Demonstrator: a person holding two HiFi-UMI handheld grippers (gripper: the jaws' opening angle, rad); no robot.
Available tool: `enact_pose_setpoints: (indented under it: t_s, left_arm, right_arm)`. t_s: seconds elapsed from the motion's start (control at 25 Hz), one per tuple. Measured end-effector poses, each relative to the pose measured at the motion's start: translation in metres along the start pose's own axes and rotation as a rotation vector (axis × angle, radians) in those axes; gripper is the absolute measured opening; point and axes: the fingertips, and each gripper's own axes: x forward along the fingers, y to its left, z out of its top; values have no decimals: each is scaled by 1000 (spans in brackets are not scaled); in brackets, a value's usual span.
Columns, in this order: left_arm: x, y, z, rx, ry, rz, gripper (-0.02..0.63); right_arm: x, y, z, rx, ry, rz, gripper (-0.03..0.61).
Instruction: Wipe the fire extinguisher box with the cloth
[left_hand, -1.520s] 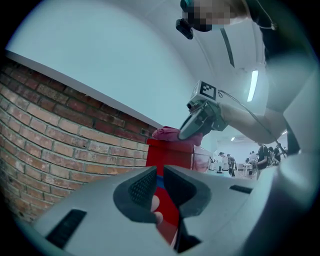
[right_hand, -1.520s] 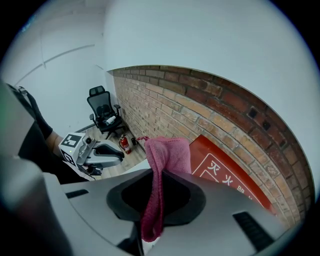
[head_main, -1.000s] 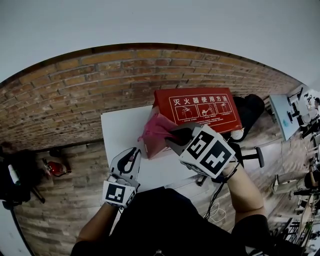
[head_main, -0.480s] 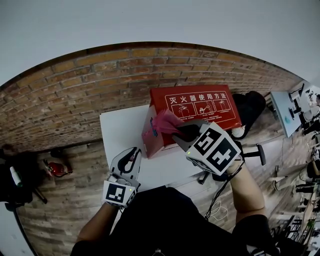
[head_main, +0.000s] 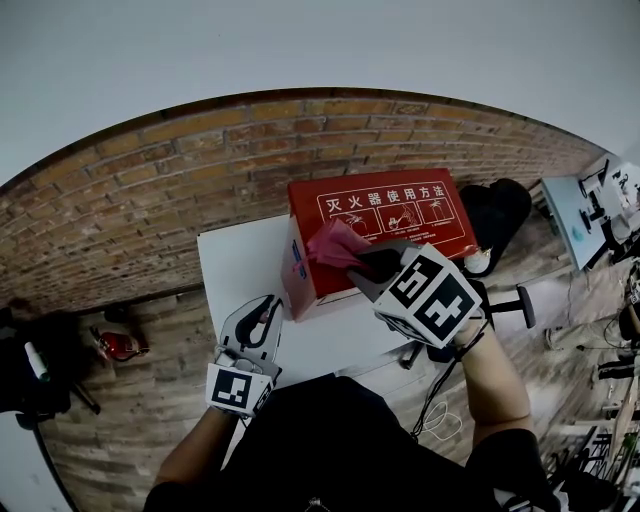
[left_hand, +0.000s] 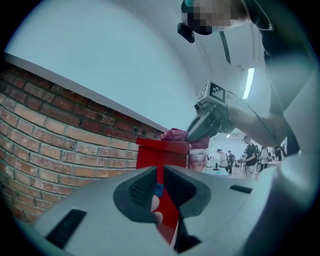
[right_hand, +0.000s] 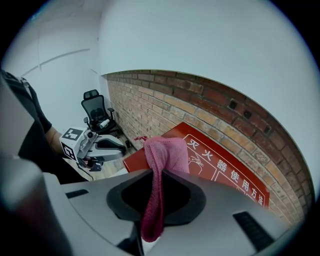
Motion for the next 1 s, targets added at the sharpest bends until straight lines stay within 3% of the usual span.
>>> enact_pose_setpoints:
  t_s: [1.0]
  left_arm:
    - [22, -27, -2, 10, 4, -8, 65]
  right_arm:
    - [-16, -36, -33, 49, -31, -6, 61]
